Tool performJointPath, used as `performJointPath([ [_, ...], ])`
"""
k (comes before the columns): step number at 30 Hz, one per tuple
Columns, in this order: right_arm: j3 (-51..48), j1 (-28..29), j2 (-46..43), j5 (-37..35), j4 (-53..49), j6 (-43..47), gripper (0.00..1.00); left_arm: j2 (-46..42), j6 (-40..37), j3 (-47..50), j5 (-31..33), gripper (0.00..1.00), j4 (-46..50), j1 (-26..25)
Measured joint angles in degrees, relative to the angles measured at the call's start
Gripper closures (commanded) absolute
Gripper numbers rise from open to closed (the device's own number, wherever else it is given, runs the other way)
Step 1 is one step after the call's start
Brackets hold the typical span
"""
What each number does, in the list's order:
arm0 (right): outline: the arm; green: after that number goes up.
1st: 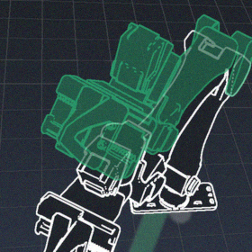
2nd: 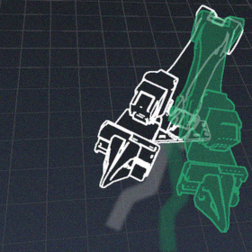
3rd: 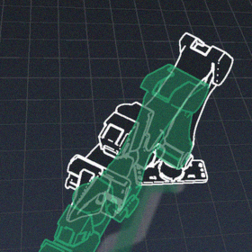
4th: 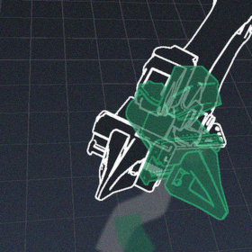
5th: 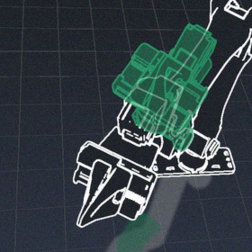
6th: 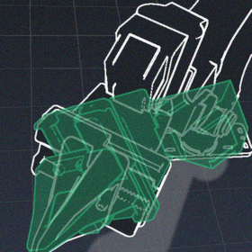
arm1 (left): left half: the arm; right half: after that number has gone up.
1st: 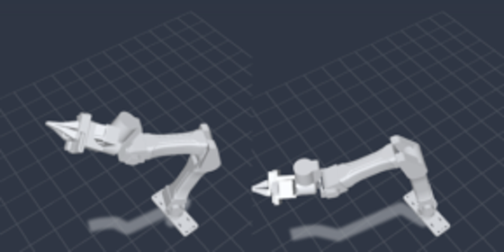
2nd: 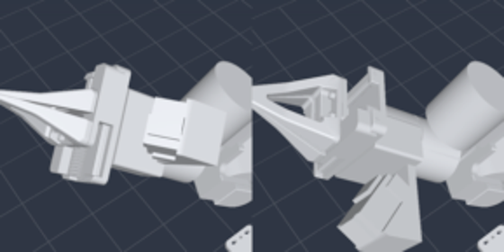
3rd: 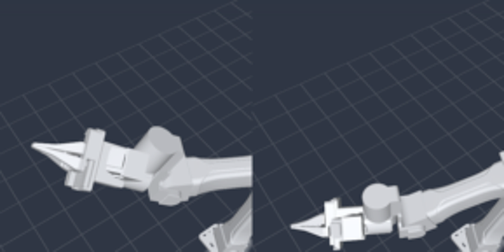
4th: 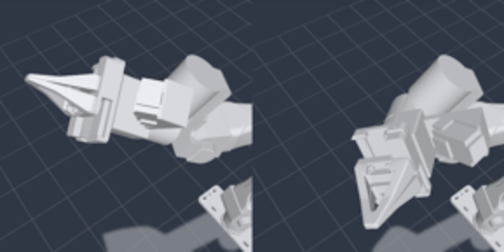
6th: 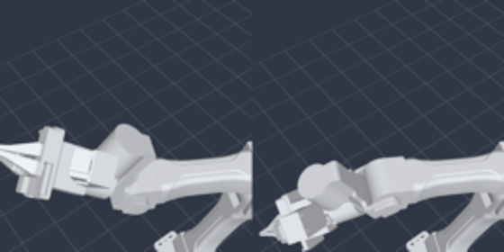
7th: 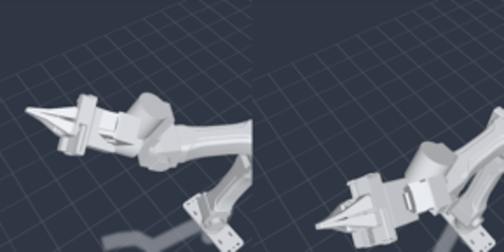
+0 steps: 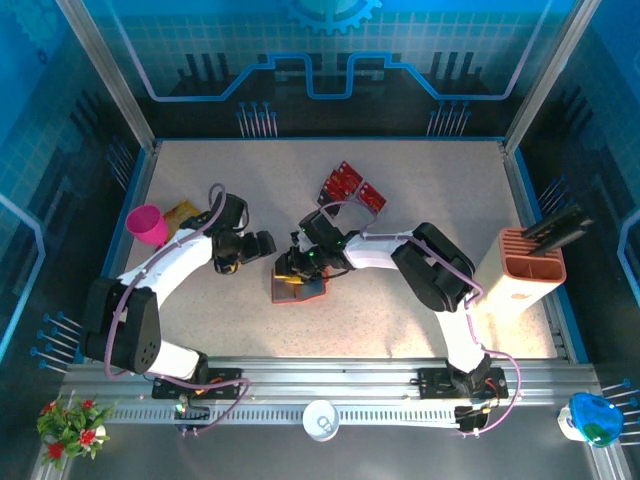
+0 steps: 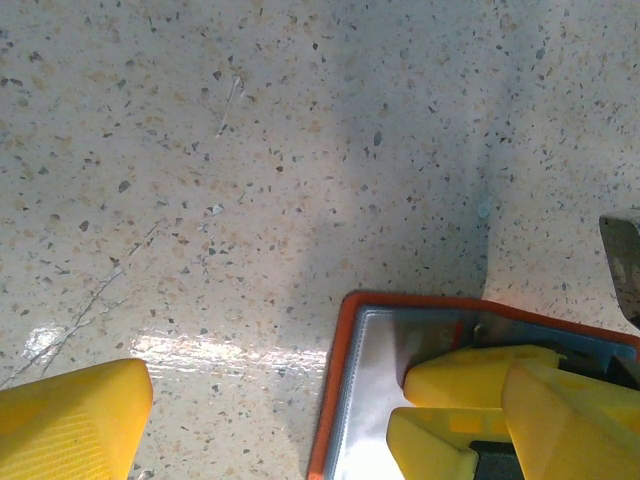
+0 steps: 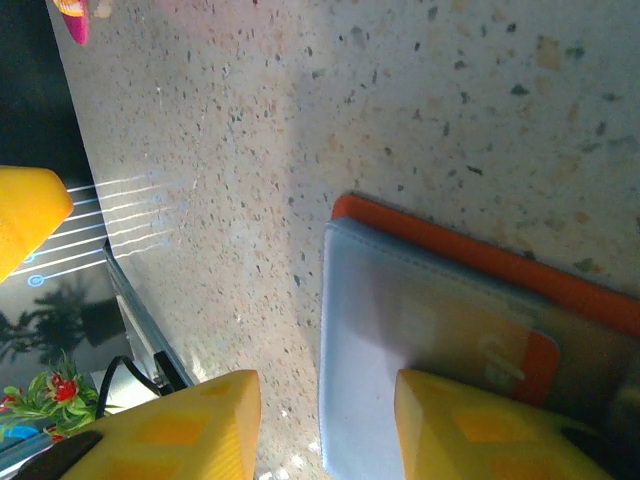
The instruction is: Put the credit cards into the card holder
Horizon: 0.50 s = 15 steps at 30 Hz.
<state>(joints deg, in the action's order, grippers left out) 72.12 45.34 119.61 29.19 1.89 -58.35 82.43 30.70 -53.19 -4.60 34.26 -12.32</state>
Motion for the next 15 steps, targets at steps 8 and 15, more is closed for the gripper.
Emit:
performJointPath([
  [8, -0.15, -0.02, -0.02, -0.09, 1.09, -0.59, 0.6, 0.0, -0.9, 0.0, -1.68, 0.08, -0.04, 0.11],
  [15, -2.84, -0.81, -2.49, -0.26, 2.36, -0.81, 0.6, 0.0, -1.31, 0.0, -4.28, 0.07, -0.2, 0.11],
])
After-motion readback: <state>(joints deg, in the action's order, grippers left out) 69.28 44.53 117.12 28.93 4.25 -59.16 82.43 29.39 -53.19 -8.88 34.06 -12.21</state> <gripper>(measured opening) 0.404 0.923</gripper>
